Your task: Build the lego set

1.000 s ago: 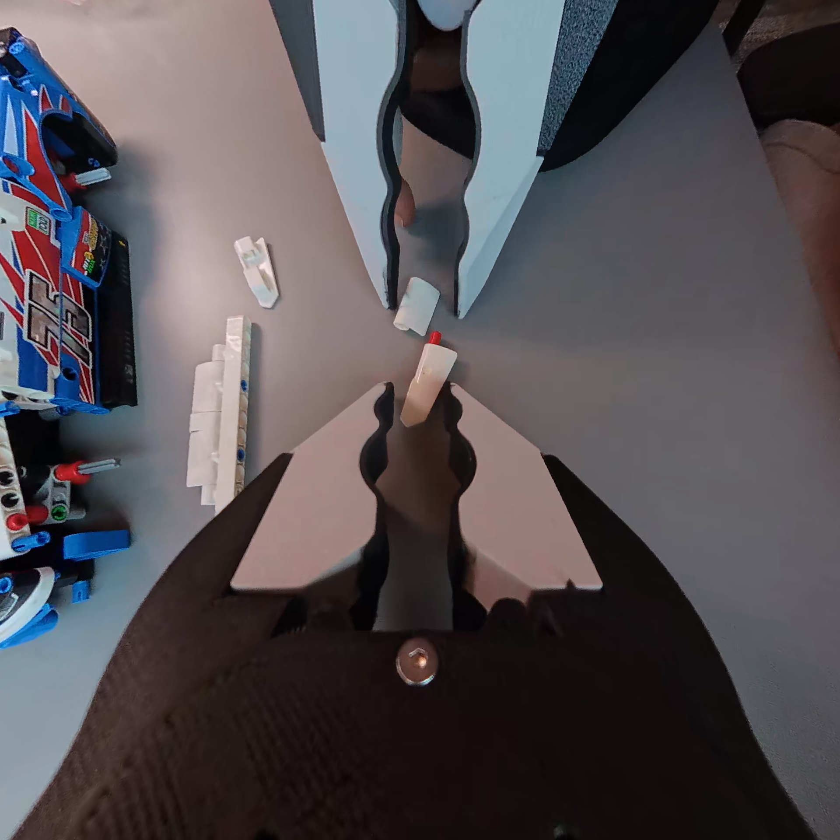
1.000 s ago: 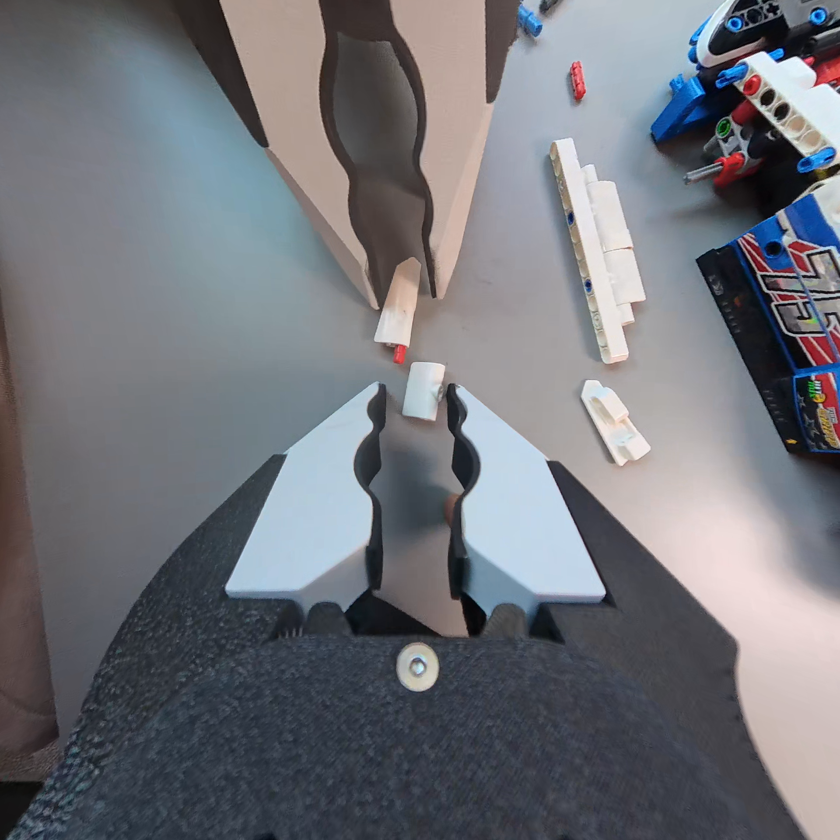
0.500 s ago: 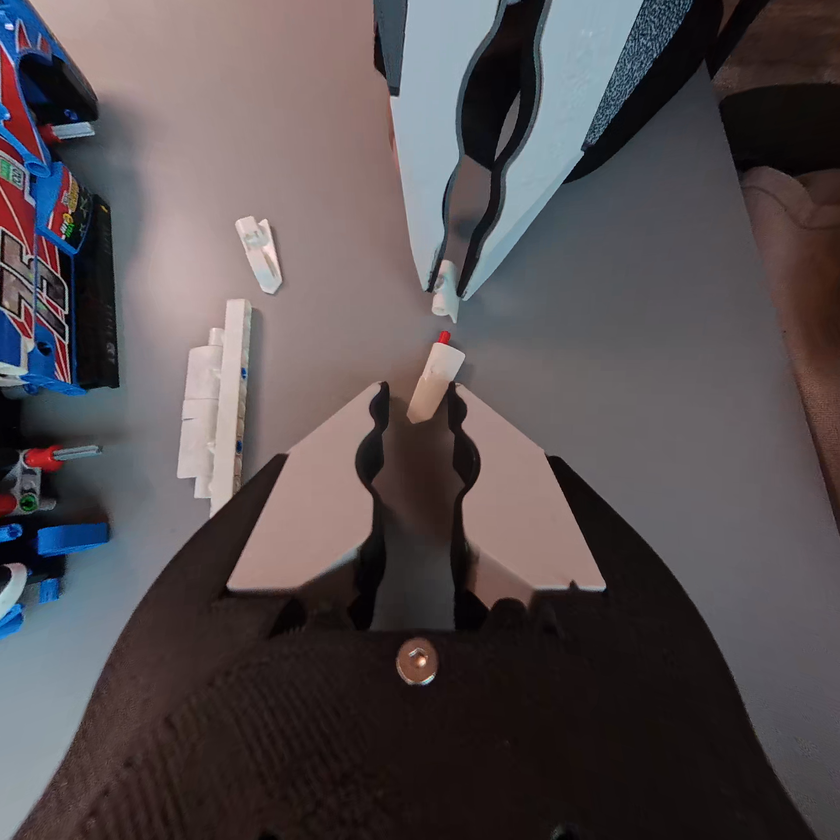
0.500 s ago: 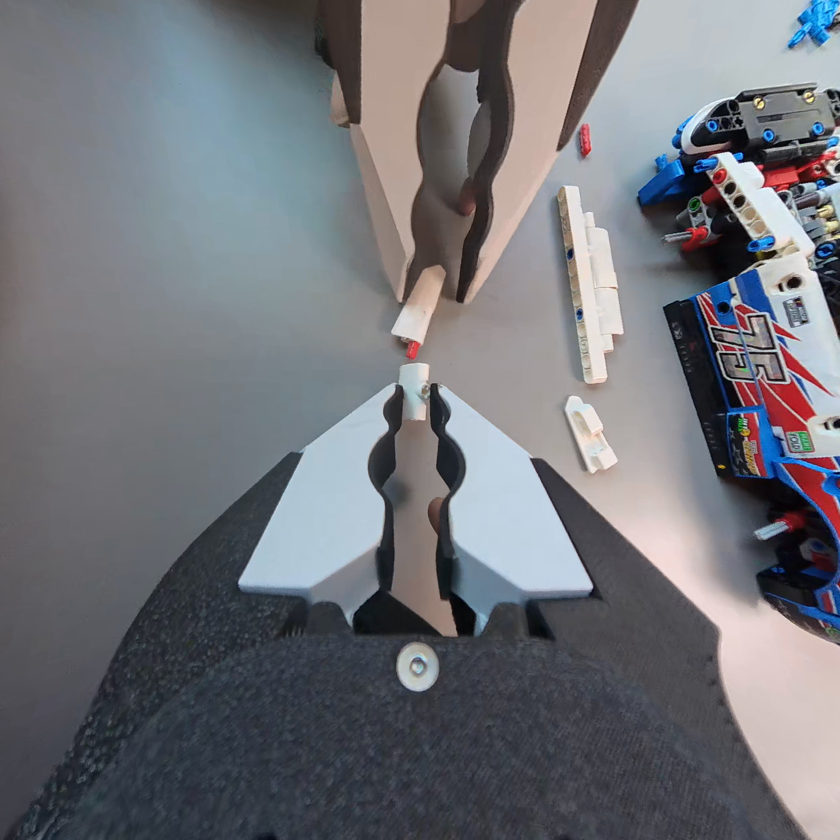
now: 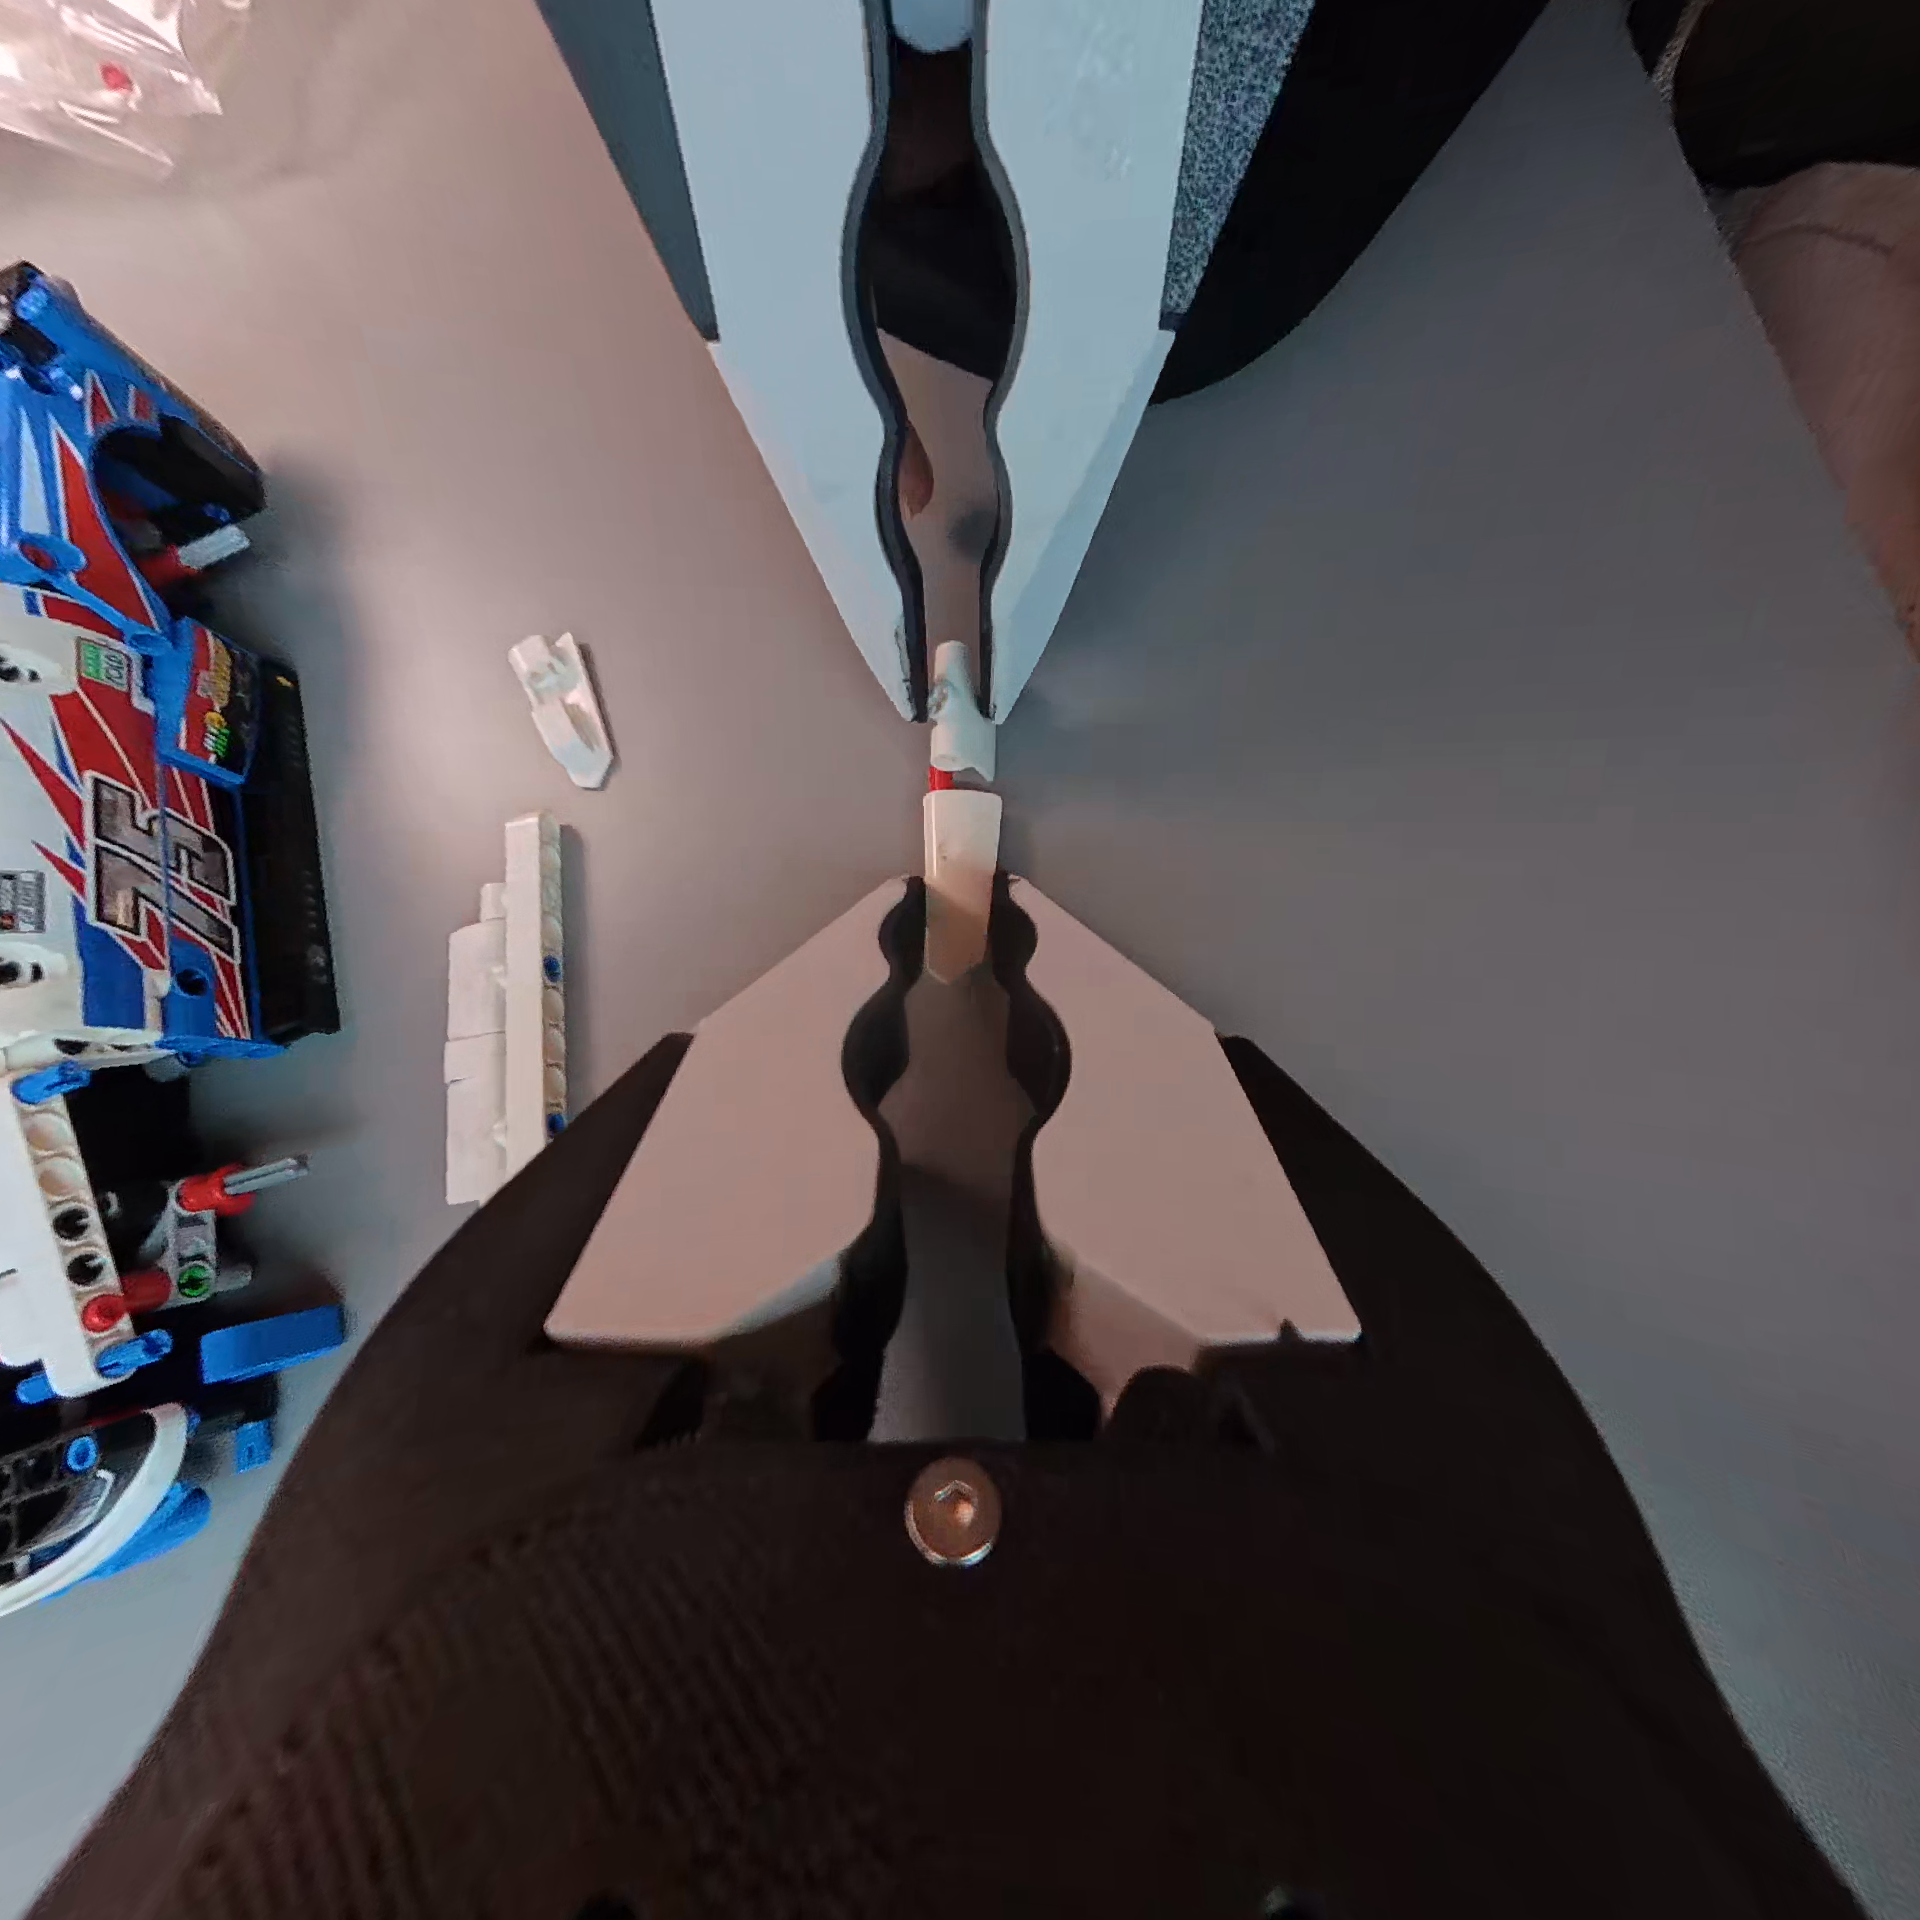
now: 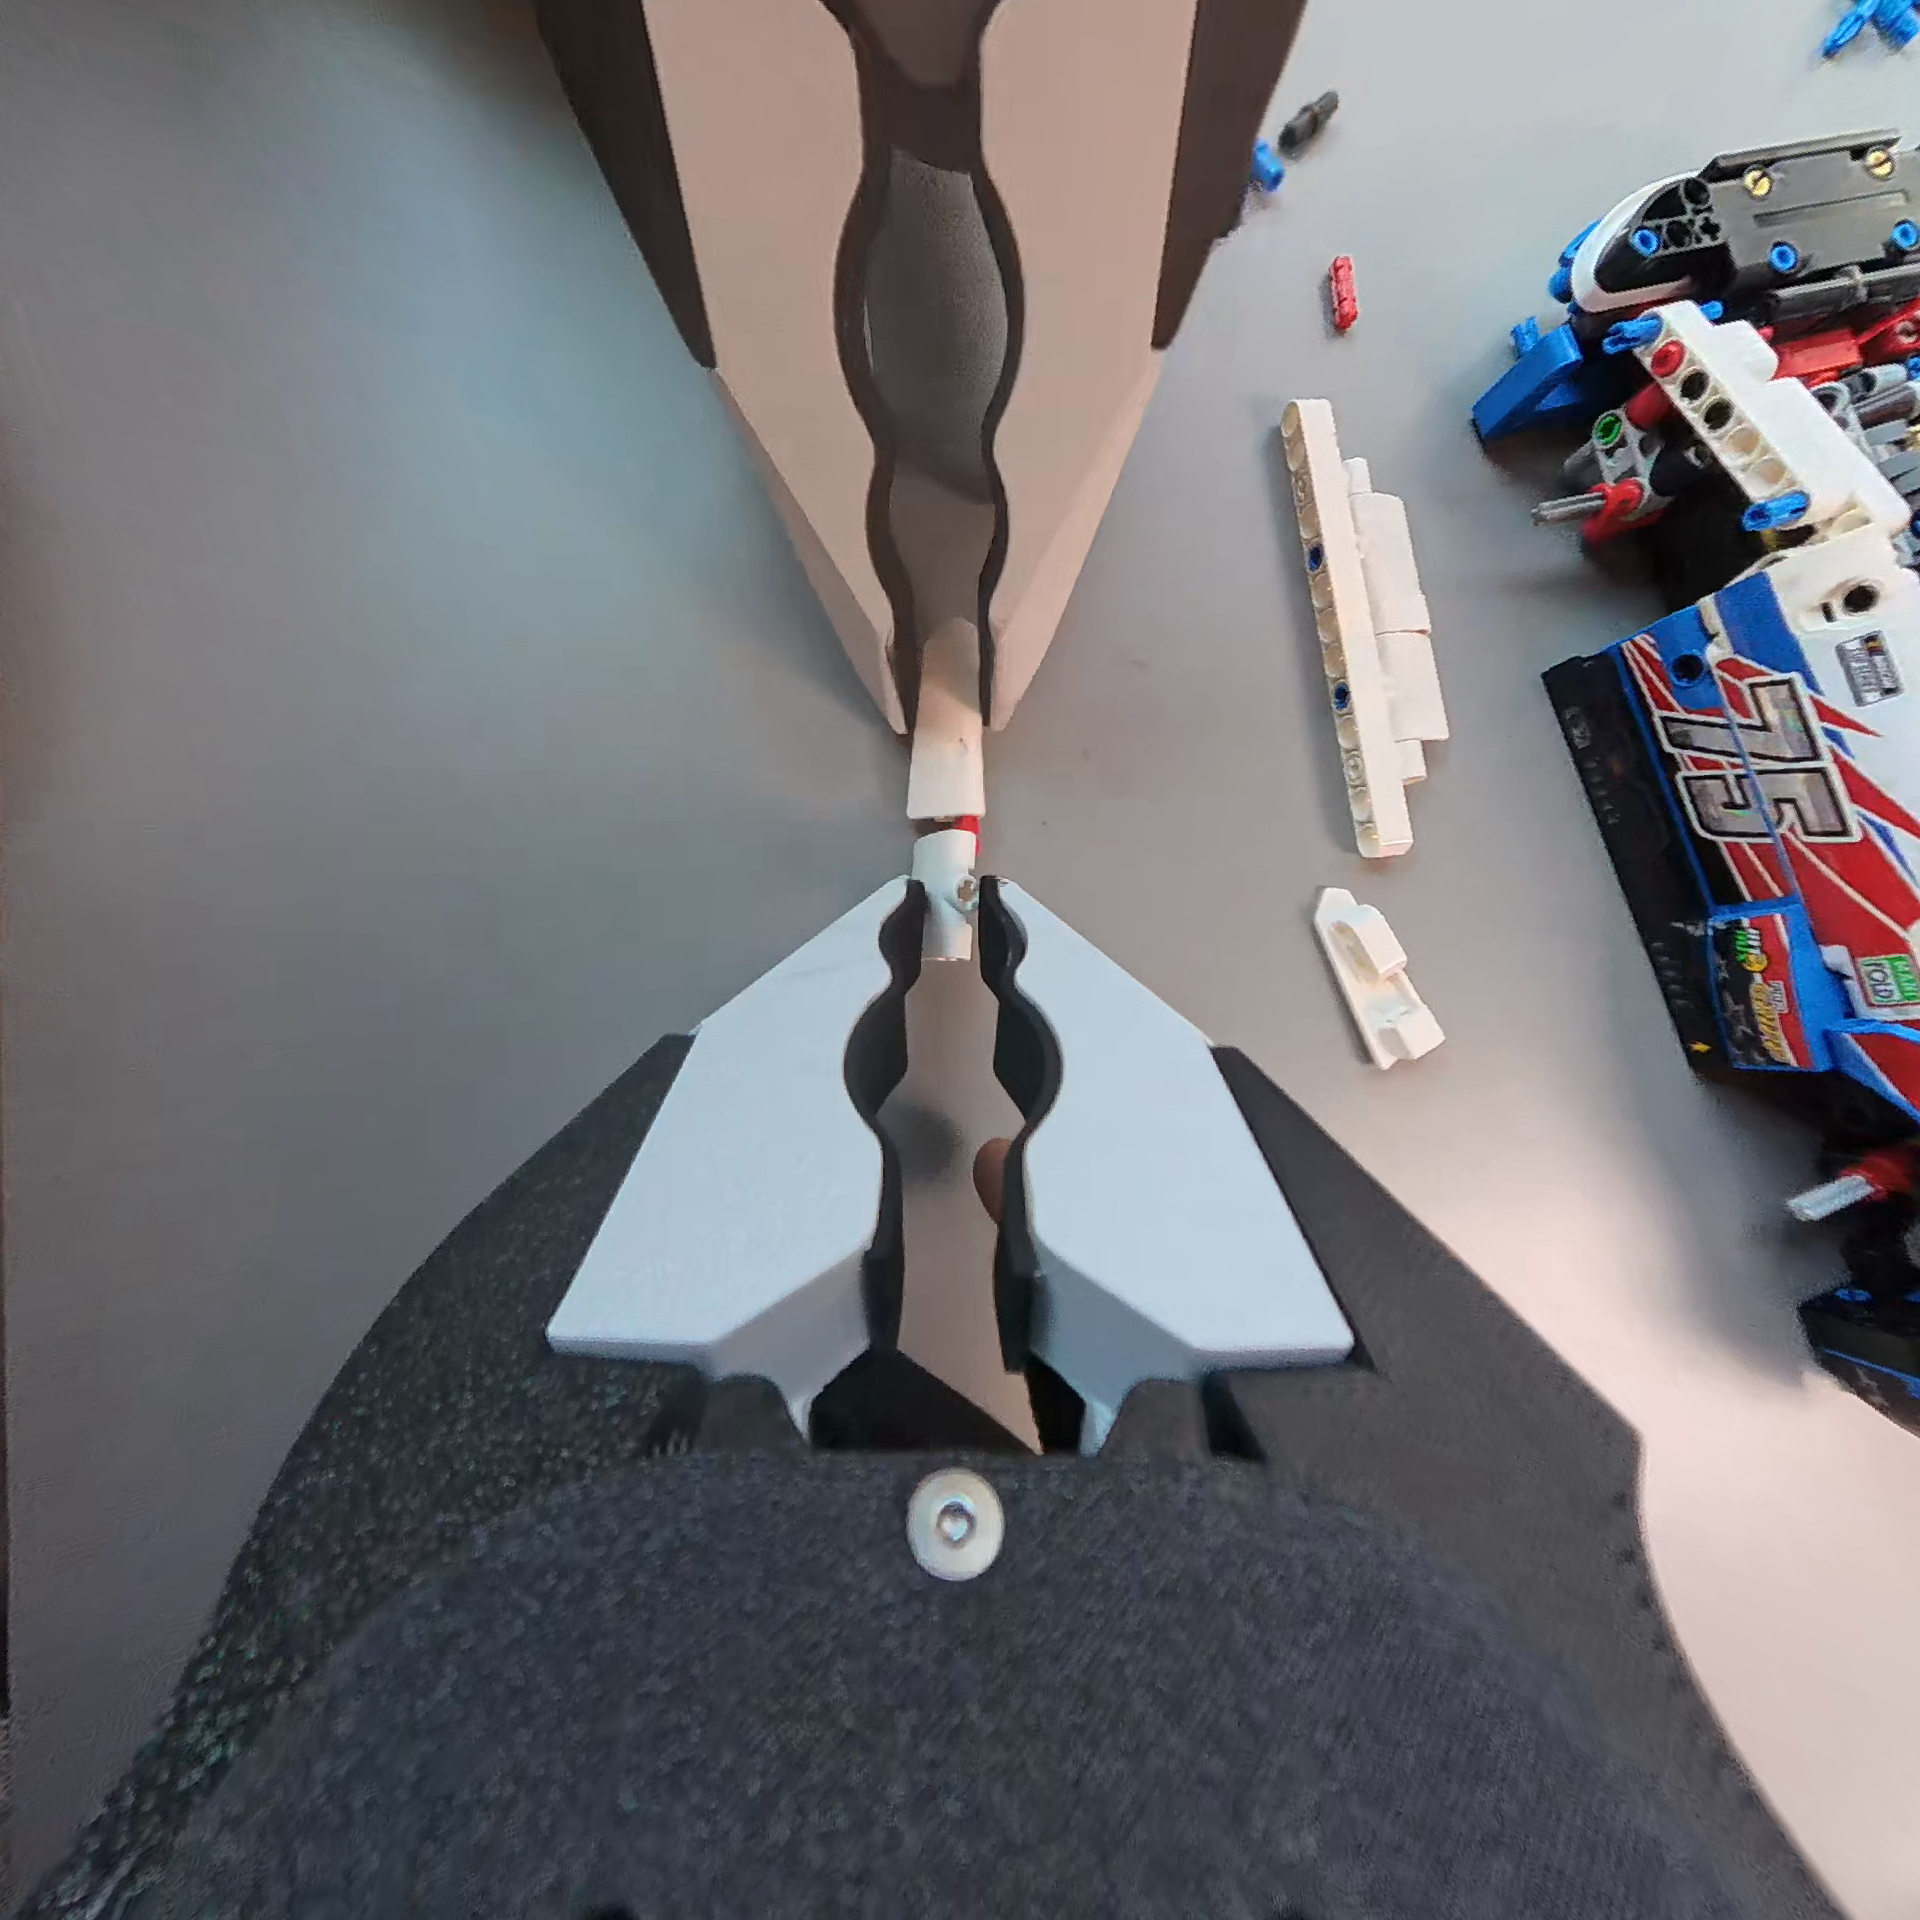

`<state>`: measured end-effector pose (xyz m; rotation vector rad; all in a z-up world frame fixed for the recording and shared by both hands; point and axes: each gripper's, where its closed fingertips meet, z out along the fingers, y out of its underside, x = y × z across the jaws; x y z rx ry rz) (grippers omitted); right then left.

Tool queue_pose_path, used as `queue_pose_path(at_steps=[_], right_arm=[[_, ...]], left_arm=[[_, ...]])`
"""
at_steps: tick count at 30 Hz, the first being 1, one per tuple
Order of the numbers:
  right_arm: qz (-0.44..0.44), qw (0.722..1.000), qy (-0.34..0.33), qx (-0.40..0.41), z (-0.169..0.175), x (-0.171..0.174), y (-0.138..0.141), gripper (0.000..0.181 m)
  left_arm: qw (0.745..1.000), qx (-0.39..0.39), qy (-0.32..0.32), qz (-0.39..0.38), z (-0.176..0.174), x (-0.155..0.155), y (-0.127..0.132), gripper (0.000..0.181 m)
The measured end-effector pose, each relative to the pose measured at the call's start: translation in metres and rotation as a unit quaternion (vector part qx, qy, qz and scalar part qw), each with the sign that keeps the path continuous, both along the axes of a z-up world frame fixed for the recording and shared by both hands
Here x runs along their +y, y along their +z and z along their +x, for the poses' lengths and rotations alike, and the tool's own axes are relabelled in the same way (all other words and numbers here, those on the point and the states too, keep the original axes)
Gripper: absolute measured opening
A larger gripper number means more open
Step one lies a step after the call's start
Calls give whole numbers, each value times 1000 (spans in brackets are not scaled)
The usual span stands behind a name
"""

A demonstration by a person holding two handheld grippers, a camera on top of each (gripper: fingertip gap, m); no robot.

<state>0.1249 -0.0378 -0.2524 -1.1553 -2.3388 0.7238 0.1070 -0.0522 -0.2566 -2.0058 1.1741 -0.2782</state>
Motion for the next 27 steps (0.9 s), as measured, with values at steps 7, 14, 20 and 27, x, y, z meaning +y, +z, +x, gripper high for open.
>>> queue_pose_path(at_steps=[7, 14, 20, 27], right_arm=[[-74, 996, -27, -49, 5, 5, -2, 8], [-101, 993, -14, -62, 6, 0, -2, 8], [-115, 992, -5, -60, 8, -2, -2, 7], [-114, 992, -2, -50, 8, -4, -1, 7]], left_arm=[[994, 39, -29, 95, -1, -1, 2, 11], [978, 93, -58, 179, 3, 0, 5, 11], [967, 132, -67, 208, 4, 0, 5, 11], [965, 146, -70, 207, 7, -3, 4, 11]])
